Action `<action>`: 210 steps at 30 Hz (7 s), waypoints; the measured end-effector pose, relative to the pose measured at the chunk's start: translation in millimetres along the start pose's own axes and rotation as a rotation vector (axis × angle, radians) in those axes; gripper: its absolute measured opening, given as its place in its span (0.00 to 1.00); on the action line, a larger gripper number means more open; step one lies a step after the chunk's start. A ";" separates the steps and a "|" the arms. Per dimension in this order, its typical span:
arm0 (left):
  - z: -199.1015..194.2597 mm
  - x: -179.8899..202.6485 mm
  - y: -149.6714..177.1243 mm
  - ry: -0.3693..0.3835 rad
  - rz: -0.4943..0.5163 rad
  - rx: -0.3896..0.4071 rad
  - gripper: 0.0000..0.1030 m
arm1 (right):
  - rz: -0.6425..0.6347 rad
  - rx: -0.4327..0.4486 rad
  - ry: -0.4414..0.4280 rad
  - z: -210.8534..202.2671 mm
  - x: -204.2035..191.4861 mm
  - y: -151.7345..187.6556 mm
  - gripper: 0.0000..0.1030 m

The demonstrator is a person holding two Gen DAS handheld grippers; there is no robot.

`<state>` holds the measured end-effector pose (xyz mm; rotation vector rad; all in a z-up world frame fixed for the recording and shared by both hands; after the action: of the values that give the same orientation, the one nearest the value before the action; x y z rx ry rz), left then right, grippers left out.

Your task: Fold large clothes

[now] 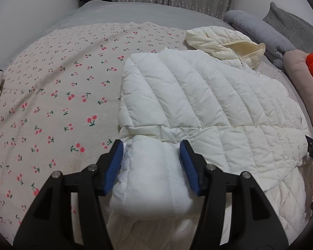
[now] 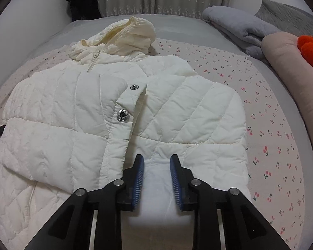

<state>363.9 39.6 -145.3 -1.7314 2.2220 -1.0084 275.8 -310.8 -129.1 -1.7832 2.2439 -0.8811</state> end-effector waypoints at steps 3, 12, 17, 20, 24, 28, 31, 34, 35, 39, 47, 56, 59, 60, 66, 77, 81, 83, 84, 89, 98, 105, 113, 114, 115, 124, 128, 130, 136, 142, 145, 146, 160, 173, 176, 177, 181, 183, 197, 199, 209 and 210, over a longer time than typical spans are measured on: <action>-17.9 9.0 -7.7 -0.035 0.059 -0.018 0.75 | -0.002 -0.019 0.001 -10.3 9.7 -2.5 0.58; -59.7 37.6 -52.5 -0.042 0.194 -0.087 0.82 | 0.036 -0.052 -0.116 -48.7 28.7 -35.9 0.78; -59.9 48.7 -89.2 -0.022 0.220 -0.081 0.85 | 0.037 -0.064 -0.189 -58.4 27.3 -65.7 0.81; -45.7 49.9 -112.5 -0.021 0.220 -0.077 0.85 | 0.043 -0.077 -0.215 -52.1 27.1 -86.1 0.81; -10.7 45.5 -141.7 -0.024 0.216 -0.103 0.85 | 0.018 -0.086 -0.187 -29.8 23.6 -116.8 0.81; 30.7 36.2 -170.2 -0.034 0.215 -0.134 0.85 | -0.018 -0.089 -0.142 -0.7 19.1 -147.1 0.81; 64.0 27.9 -191.9 -0.001 0.176 -0.153 0.85 | -0.015 -0.105 -0.145 26.6 13.5 -171.3 0.81; 97.2 23.6 -216.0 0.028 0.153 -0.150 0.85 | 0.014 -0.116 -0.176 51.8 5.2 -198.1 0.81; 107.6 22.5 -224.8 0.040 0.144 -0.140 0.85 | 0.021 -0.118 -0.188 59.0 1.5 -206.4 0.81; 149.3 24.3 -251.8 0.103 0.088 -0.112 0.85 | 0.048 -0.107 -0.216 90.5 -16.5 -246.4 0.81; 229.7 31.6 -262.3 0.268 -0.079 -0.153 0.71 | 0.183 -0.149 -0.318 158.2 -22.0 -276.9 0.81; 177.4 79.2 -258.1 0.409 0.113 -0.003 0.07 | 0.224 -0.161 -0.353 161.4 -17.8 -257.3 0.65; 135.4 100.1 -247.5 0.441 0.271 0.046 0.07 | 0.228 -0.136 -0.377 136.6 -3.5 -257.1 0.67; 123.7 104.7 -243.6 0.451 0.311 0.055 0.07 | 0.231 -0.125 -0.386 126.5 1.8 -257.7 0.69; 71.3 134.5 -202.4 0.437 0.568 0.059 0.07 | 0.243 -0.055 -0.428 73.1 25.7 -272.0 0.79; 53.0 147.7 -113.2 0.454 0.792 -0.088 0.07 | 0.185 -0.035 -0.534 14.6 -19.7 -283.1 0.80; 62.9 134.3 -102.4 0.475 0.717 -0.126 0.07 | 0.174 -0.032 -0.515 28.3 -48.8 -281.0 0.80; 66.2 128.6 -99.6 0.493 0.667 -0.132 0.07 | 0.184 -0.057 -0.518 47.3 -64.2 -273.6 0.79; 67.9 125.0 -98.2 0.505 0.637 -0.137 0.07 | 0.189 -0.074 -0.515 57.3 -72.2 -268.3 0.75; 69.1 106.8 -111.5 0.585 0.450 -0.181 0.36 | 0.186 -0.202 -0.445 119.9 -106.8 -235.2 0.58; 99.4 43.4 -170.0 0.634 -0.023 -0.117 0.71 | 0.218 -0.226 -0.464 146.2 -107.4 -213.3 0.57; 160.5 15.2 -204.2 0.629 -0.426 -0.089 0.31 | 0.199 -0.229 -0.482 130.8 -94.7 -211.9 0.57; 89.0 103.8 -257.9 0.536 0.061 0.081 0.07 | 0.221 -0.123 -0.454 76.6 -15.7 -225.0 0.63; 75.4 121.0 -258.3 0.539 0.153 0.090 0.07 | 0.235 -0.111 -0.449 69.5 -3.6 -226.8 0.65; 64.9 133.6 -258.1 0.542 0.234 0.091 0.07 | 0.245 -0.102 -0.447 64.5 5.1 -228.4 0.65; 10.3 207.1 -108.9 0.549 0.914 -0.151 0.07 | 0.251 -0.044 -0.487 10.9 46.1 -209.6 0.73; 27.3 184.1 -46.4 0.533 0.891 -0.298 0.12 | 0.253 -0.112 -0.548 21.7 37.7 -179.5 0.74; 30.2 167.6 -37.5 0.561 0.792 -0.324 0.13 | 0.277 -0.166 -0.579 35.8 32.9 -163.4 0.74; 8.2 125.8 -48.1 0.686 0.506 -0.284 0.41 | 0.411 -0.309 -0.672 61.6 24.1 -134.3 0.74; -2.7 87.2 -79.4 0.752 0.233 -0.192 0.65 | 0.536 -0.342 -0.812 51.9 25.4 -158.3 0.74; 6.2 66.6 -95.9 0.778 0.052 -0.168 0.68 | 0.510 -0.382 -0.776 54.9 7.4 -173.3 0.74; 11.9 61.5 -98.9 0.772 0.000 -0.174 0.68 | 0.495 -0.400 -0.747 56.9 1.0 -175.5 0.74; 8.0 75.7 -116.0 0.585 -0.082 -0.040 0.05 | 0.254 -0.130 -0.607 -17.5 -24.2 -135.4 0.08; -1.7 34.4 -15.4 0.385 -0.020 -0.114 0.09 | 0.218 -0.156 -0.533 13.1 -56.3 4.1 0.08; -24.2 47.1 -35.4 0.395 0.010 0.000 0.09 | 0.193 -0.121 -0.509 9.1 -57.8 5.5 0.08; -30.1 51.9 -40.0 0.371 0.036 0.018 0.09 | 0.181 -0.114 -0.496 8.0 -59.1 5.4 0.08; -17.5 85.9 -69.8 0.345 0.092 0.029 0.09 | 0.126 -0.081 -0.432 2.7 -68.0 7.2 0.08; -14.2 101.5 -83.6 0.352 0.086 0.027 0.09 | 0.095 -0.065 -0.399 0.1 -71.3 8.9 0.08; 18.3 122.0 -125.5 0.292 0.104 0.116 0.34 | 0.013 -0.027 -0.348 -22.2 -93.7 2.0 0.10; 60.2 95.9 -115.7 0.206 0.048 0.036 0.34 | 0.020 -0.029 -0.353 -22.7 -88.5 2.8 0.10; 97.3 69.5 -71.4 0.127 0.127 0.104 0.34 | 0.081 0.264 -0.222 -98.5 -25.5 -61.8 0.50; 96.9 70.1 -71.3 0.117 0.134 0.107 0.34 | 0.083 0.303 -0.206 -101.9 -27.5 -73.6 0.49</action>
<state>446.9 -71.4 -158.2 -1.4933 2.2720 -1.2016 299.4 -258.5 -13.9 -1.5572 1.9251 -0.9176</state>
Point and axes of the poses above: each gripper's, at about its wrist camera, not at the fingertips, and z roughly the way its jaws point, x to its right, y to its underside, the point moved 5 cm from there along z, roughly the way its jaws point, and after that the axes turned 15 degrees about y, right-handed, at the moved point
